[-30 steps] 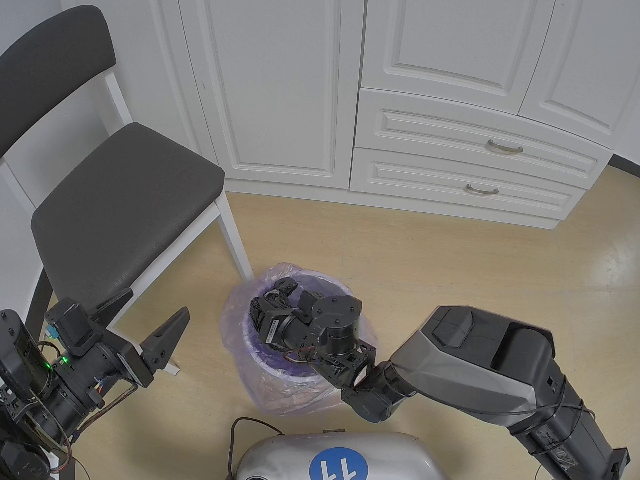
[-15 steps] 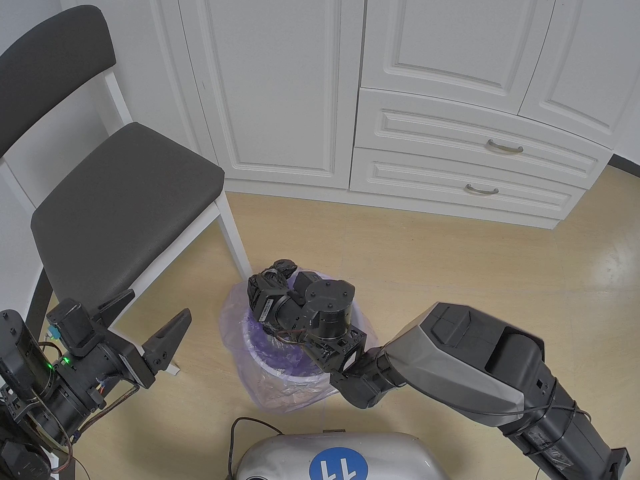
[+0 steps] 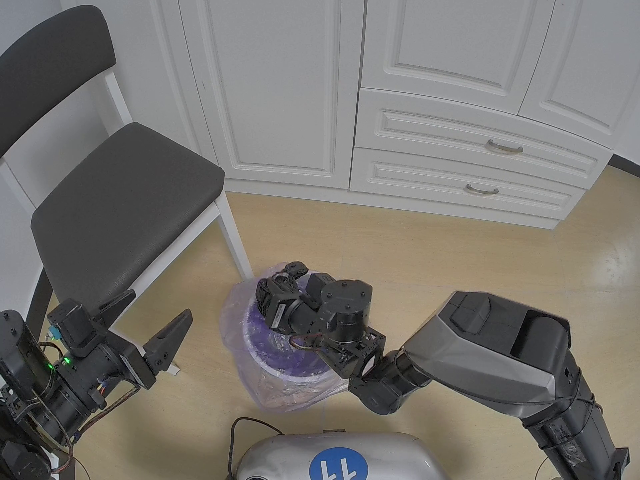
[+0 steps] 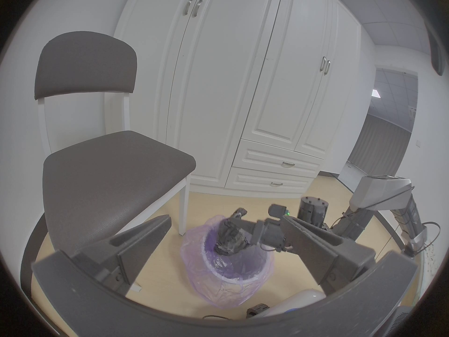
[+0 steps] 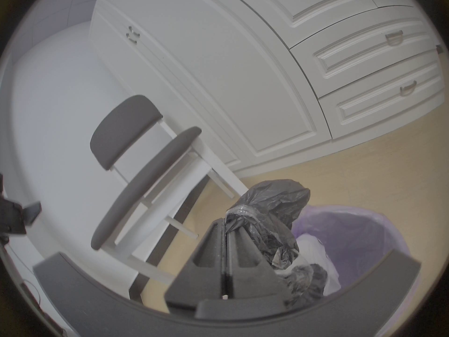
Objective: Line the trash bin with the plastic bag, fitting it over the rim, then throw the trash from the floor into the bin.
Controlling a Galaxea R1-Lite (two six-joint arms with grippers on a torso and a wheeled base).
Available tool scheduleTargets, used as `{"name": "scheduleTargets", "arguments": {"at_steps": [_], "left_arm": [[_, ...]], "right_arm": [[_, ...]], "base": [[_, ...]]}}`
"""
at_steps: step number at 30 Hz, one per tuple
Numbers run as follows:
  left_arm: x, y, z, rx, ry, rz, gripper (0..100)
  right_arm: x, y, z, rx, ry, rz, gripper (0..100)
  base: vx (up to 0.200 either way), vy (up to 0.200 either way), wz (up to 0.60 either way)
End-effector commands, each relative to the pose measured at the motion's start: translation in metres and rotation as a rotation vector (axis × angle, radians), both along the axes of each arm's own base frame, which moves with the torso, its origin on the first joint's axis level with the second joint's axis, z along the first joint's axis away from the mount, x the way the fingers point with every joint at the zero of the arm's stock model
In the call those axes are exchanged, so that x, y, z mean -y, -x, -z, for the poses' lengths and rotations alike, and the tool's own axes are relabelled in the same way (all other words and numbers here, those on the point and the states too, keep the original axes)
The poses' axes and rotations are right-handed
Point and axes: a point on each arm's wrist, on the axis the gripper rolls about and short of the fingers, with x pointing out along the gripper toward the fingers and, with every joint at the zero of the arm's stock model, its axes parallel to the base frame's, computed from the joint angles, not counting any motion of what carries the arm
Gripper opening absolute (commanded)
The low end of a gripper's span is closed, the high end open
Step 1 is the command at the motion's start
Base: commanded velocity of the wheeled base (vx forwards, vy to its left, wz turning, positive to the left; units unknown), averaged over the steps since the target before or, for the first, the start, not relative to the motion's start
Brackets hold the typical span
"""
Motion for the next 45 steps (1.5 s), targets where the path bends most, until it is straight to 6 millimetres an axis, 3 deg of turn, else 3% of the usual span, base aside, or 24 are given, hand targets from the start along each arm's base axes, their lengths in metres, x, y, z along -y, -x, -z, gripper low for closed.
{"name": "scheduleTargets", "arguments": {"at_steps": [1, 6, 11, 22, 28, 39, 43, 45], "left_arm": [[-0.002, 0.004, 0.002, -0.007, -0.004, -0.001, 100], [-0.002, 0.004, 0.002, -0.006, -0.003, 0.001, 100], [-0.002, 0.004, 0.002, -0.005, -0.003, 0.001, 100], [-0.002, 0.003, 0.002, -0.005, -0.013, 0.001, 100], [-0.002, 0.003, 0.002, -0.005, -0.013, 0.001, 100], [-0.002, 0.004, 0.002, -0.004, -0.012, 0.003, 100], [-0.001, 0.003, 0.003, -0.008, -0.014, 0.003, 100], [-0.001, 0.003, 0.003, -0.008, -0.014, 0.003, 100]], "right_arm": [[0.023, 0.004, 0.018, 0.003, 0.086, -0.018, 0], [0.042, 0.004, 0.018, 0.009, 0.145, -0.007, 0], [0.048, 0.006, 0.030, -0.027, 0.185, -0.019, 0], [0.036, -0.007, 0.076, -0.049, 0.192, -0.034, 0], [0.020, -0.017, 0.064, -0.006, 0.118, -0.037, 0], [0.017, -0.014, 0.049, 0.019, 0.091, -0.037, 0], [0.017, -0.014, 0.063, -0.008, 0.113, -0.043, 0], [0.018, -0.014, 0.082, -0.041, 0.125, -0.045, 0]], "base": [[0.000, 0.000, 0.00], [0.000, 0.000, 0.00], [0.000, 0.000, 0.00], [0.000, 0.000, 0.00], [0.000, 0.000, 0.00], [0.000, 0.000, 0.00], [0.000, 0.000, 0.00], [0.000, 0.000, 0.00]]}}
